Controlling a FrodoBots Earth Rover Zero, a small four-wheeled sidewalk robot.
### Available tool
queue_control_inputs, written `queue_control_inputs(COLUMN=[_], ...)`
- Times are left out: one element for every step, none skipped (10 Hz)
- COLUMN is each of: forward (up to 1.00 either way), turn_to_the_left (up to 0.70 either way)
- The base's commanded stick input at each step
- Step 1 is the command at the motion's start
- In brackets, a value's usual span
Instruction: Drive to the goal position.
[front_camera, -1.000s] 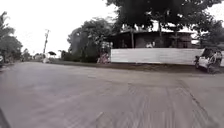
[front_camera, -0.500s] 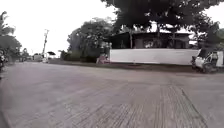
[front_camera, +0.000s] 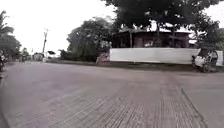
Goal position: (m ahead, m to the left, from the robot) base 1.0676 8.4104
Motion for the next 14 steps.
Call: queue_control_inputs(forward=[-0.70,-0.70,-0.70,-0.70,-0.70,-0.70,-0.70,-0.70,-0.07,0.00,0.00,0.00,0.00,0.00], turn_to_the_left=[0.00,0.00,0.00,0.00,0.00,0.00,0.00,0.00,0.00,0.00,0.00,0.00,0.00,0.00])
